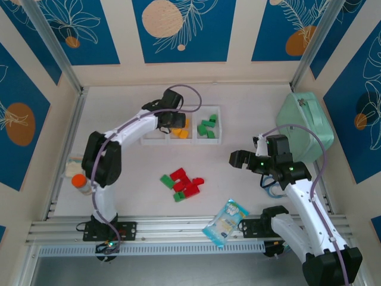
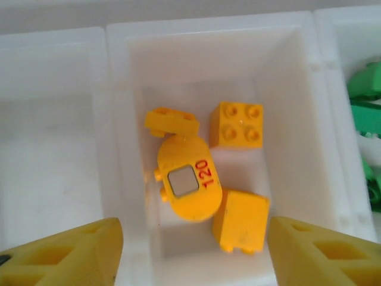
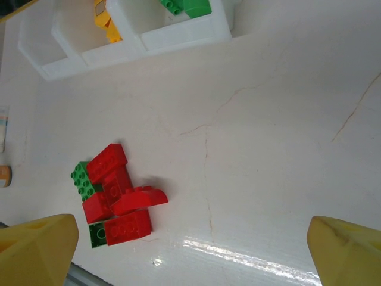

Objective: Sort the legos into containers by color
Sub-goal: Pick up the lego from the bottom-center of the table.

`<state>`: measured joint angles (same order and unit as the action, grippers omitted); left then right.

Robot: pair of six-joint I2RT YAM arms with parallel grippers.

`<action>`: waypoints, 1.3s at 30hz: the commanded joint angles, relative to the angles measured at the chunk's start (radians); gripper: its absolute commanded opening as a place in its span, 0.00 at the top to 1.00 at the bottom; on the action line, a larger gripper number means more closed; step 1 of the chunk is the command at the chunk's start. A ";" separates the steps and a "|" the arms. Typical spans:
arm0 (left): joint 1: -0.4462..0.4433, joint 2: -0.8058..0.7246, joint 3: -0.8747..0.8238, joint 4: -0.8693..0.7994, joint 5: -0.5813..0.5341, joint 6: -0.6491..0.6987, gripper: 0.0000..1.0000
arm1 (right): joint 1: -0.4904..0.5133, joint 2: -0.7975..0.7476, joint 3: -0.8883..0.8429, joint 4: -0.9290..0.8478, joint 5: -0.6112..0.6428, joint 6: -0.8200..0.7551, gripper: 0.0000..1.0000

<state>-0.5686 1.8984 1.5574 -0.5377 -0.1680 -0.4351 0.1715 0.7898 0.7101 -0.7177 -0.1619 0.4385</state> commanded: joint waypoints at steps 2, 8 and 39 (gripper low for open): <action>-0.047 -0.178 -0.174 0.083 0.040 -0.005 0.29 | -0.012 0.025 0.009 0.061 -0.224 0.043 0.01; -0.102 -0.386 -0.471 0.102 0.058 -0.056 0.23 | 0.167 0.100 0.103 0.098 -0.096 -0.037 0.02; -0.107 -1.321 -0.733 -0.427 -0.001 -0.041 0.01 | 0.611 0.610 -0.003 0.475 0.224 -1.412 0.04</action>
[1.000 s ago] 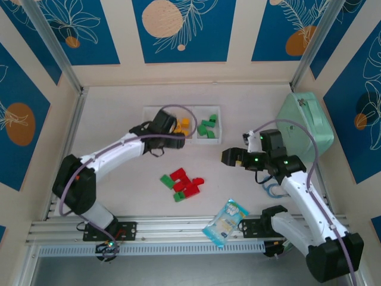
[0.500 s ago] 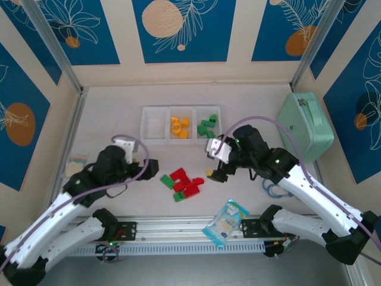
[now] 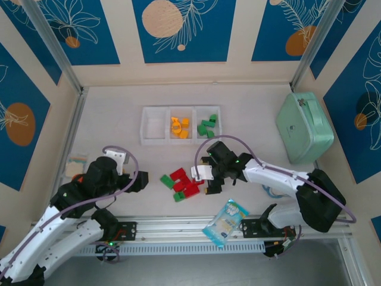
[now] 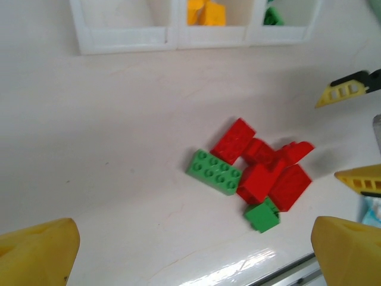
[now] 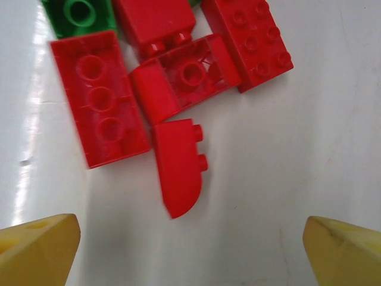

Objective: Sort the legos into containers by color
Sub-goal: Pick up the lego from the bottom-center of the table.

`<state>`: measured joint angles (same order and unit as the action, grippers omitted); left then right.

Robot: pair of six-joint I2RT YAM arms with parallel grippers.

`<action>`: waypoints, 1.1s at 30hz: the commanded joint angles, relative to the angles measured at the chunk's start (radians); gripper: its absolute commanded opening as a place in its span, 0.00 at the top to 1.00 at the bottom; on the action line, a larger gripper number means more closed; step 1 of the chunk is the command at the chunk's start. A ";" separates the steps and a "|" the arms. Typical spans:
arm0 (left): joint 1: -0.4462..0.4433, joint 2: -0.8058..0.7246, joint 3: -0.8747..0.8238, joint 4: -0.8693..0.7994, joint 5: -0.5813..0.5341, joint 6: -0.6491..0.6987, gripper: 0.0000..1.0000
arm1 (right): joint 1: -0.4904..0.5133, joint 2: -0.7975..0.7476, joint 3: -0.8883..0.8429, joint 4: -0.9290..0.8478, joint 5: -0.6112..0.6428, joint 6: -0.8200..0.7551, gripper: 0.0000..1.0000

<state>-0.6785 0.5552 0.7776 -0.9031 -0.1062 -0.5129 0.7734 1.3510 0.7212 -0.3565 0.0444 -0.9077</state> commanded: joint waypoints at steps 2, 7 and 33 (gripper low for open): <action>0.001 0.037 0.055 -0.072 -0.084 0.040 0.01 | 0.009 0.091 0.001 0.126 0.023 -0.069 0.06; 0.009 0.030 0.024 -0.022 -0.088 0.064 0.01 | 0.010 0.169 0.014 0.164 0.021 -0.074 0.11; 0.010 -0.027 0.028 -0.039 -0.139 0.039 0.00 | 0.098 0.248 0.037 0.141 0.084 0.006 0.75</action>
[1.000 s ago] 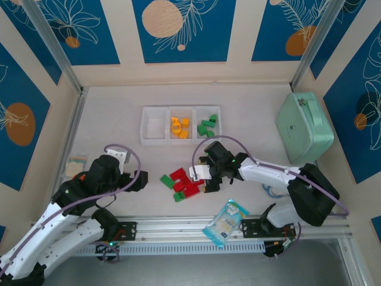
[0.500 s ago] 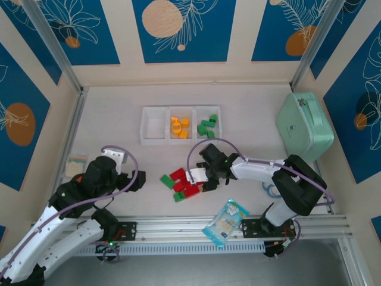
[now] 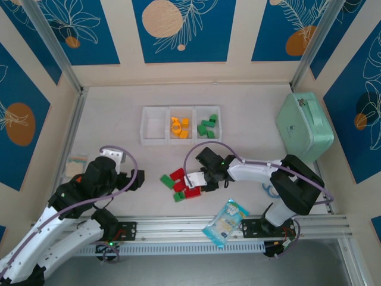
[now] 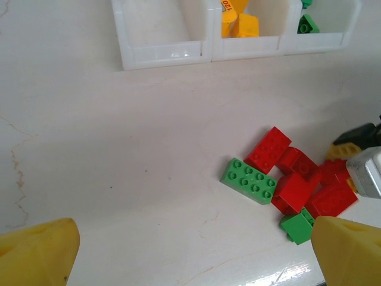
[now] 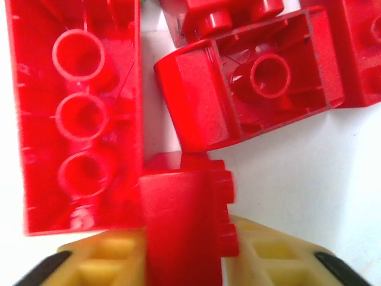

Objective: Sort the legos into containers by color
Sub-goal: Pick up the lego from the bottom-center of the table, then place the lego in the container.

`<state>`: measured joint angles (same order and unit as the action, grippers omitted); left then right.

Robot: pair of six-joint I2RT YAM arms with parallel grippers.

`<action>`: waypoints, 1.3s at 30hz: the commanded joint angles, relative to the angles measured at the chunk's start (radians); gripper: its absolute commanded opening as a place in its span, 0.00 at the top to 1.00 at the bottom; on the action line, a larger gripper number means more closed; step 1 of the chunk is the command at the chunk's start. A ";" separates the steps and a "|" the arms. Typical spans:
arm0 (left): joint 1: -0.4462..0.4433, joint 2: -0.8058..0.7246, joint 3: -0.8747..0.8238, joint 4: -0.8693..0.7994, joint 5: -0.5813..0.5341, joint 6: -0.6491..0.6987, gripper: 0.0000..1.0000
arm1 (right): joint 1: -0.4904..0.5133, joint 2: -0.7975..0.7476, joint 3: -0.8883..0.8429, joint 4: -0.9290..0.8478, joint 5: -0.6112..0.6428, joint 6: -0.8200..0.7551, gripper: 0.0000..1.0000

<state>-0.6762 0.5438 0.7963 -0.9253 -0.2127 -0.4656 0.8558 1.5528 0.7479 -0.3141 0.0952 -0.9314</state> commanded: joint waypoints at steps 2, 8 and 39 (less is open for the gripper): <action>0.009 -0.024 0.008 -0.018 -0.034 -0.010 0.01 | 0.027 0.036 0.022 0.084 0.052 0.064 0.81; 0.006 -0.046 0.008 -0.021 -0.049 -0.016 0.01 | 0.044 -0.046 0.068 0.008 0.060 0.206 0.91; 0.006 -0.283 0.009 -0.063 -0.202 -0.082 0.01 | -0.168 0.689 1.307 -0.252 -0.248 1.567 1.00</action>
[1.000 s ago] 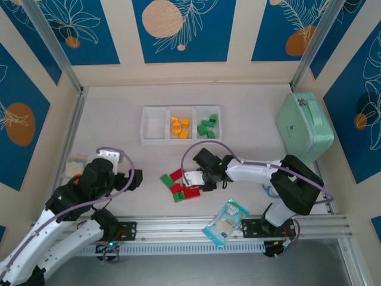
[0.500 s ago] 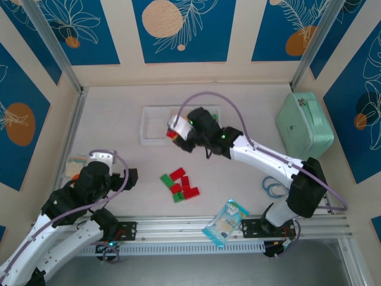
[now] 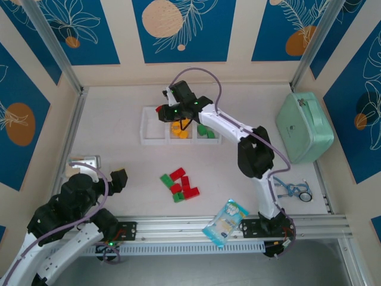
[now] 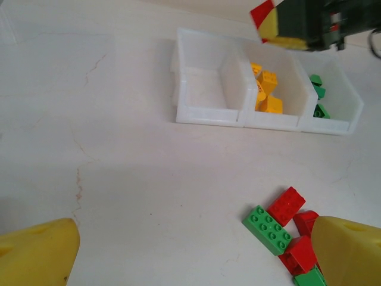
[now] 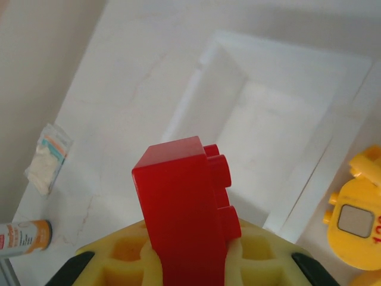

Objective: Sort the legos into containers by color
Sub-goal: Place the lego in the container, then rotate the lego at the center of the table.

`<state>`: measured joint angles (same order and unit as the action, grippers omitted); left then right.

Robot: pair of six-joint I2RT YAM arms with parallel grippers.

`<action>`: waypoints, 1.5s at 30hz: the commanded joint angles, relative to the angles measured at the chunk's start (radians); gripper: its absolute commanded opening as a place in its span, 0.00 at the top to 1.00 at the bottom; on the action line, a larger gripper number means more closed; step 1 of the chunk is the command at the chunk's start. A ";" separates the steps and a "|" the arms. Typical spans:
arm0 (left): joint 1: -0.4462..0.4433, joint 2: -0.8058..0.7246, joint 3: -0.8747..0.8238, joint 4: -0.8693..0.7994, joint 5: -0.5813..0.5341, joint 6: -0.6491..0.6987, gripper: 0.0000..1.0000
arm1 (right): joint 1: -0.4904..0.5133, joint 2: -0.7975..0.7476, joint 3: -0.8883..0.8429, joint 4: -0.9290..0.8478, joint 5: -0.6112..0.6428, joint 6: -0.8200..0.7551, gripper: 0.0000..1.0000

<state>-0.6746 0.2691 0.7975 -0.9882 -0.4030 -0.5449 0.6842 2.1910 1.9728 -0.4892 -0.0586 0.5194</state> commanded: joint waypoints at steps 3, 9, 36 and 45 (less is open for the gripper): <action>0.006 -0.008 0.007 0.003 -0.011 0.008 0.01 | 0.022 0.137 0.186 -0.133 -0.110 0.102 1.00; 0.005 -0.014 0.004 0.012 -0.005 0.017 0.01 | 0.026 0.201 0.254 -0.171 -0.085 0.104 0.83; 0.007 0.186 -0.007 0.054 0.090 0.071 0.01 | 0.007 -0.471 -0.465 -0.268 0.059 0.082 0.17; 0.006 0.193 -0.007 0.056 0.104 0.072 0.01 | 0.053 -0.486 -0.682 -0.231 -0.104 0.093 0.24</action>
<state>-0.6743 0.4679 0.7925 -0.9463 -0.3145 -0.4885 0.7162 1.6936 1.3052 -0.7273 -0.0788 0.5831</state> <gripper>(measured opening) 0.994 0.770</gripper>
